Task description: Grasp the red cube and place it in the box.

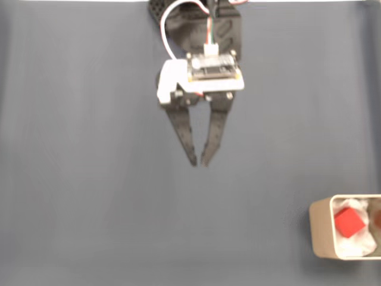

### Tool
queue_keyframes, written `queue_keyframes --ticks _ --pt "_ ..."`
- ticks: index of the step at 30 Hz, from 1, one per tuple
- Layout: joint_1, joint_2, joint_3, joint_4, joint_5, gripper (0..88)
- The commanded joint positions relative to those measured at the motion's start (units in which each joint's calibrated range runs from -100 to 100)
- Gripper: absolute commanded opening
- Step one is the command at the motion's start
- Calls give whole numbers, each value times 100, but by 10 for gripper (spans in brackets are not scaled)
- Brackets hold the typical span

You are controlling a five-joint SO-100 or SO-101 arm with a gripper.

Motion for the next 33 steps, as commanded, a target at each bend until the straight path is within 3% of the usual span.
queue_keyframes --ticks 1,19,33 --pt "64 -914 824 -170 44 0" --pt "43 -4025 4948 -105 127 0" --pt "242 -5706 6627 912 200 0"
